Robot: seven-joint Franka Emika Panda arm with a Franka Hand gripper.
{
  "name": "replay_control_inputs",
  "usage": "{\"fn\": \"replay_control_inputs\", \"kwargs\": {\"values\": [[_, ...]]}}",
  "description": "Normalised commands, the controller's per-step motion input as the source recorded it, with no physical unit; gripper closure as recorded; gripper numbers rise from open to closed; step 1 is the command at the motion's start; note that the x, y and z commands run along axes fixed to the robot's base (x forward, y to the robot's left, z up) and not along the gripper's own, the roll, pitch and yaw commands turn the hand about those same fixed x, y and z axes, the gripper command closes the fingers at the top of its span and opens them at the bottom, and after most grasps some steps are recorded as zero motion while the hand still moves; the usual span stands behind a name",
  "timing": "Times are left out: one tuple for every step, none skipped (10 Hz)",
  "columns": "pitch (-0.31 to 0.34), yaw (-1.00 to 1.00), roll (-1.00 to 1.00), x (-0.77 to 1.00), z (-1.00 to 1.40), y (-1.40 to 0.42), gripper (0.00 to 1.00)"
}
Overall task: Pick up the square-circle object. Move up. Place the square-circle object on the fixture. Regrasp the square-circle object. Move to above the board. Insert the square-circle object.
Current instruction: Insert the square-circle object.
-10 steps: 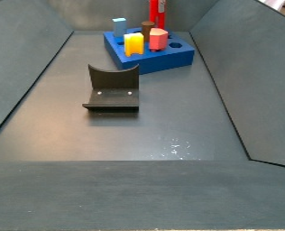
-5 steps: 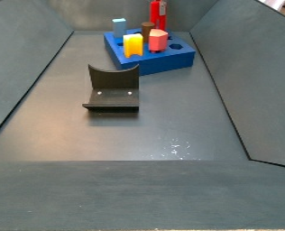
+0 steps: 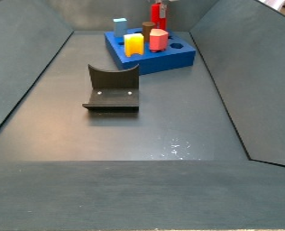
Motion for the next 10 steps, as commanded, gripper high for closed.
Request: {"fn": "replay_control_inputs", "kwargs": {"values": [[-0.063,-0.39,-0.18,0.0,-0.42,0.02,1.0],[0.0,-0.82,-0.15,0.09,-0.47,0.01,1.0],[0.0,-0.69,-0.11,0.0,-0.35,0.01,1.0],[-0.014,-0.08,-0.07,0.0,0.0,0.0,1.0],[0.0,0.0,0.0,0.0,-0.03,0.0,1.0],[-0.111,0.0,0.0,-0.1,-0.54,0.0,1.0],[-0.169,0.16,0.11,-0.29,-0.91,-0.02,1.0],[-0.149,0.55,0.12,-0.27,-0.88,0.0,1.0],[-0.149,0.54,0.04,-0.21,-0.89,0.0,1.0],[-0.159,0.13,0.0,-0.11,-0.74,0.0,1.0]]}}
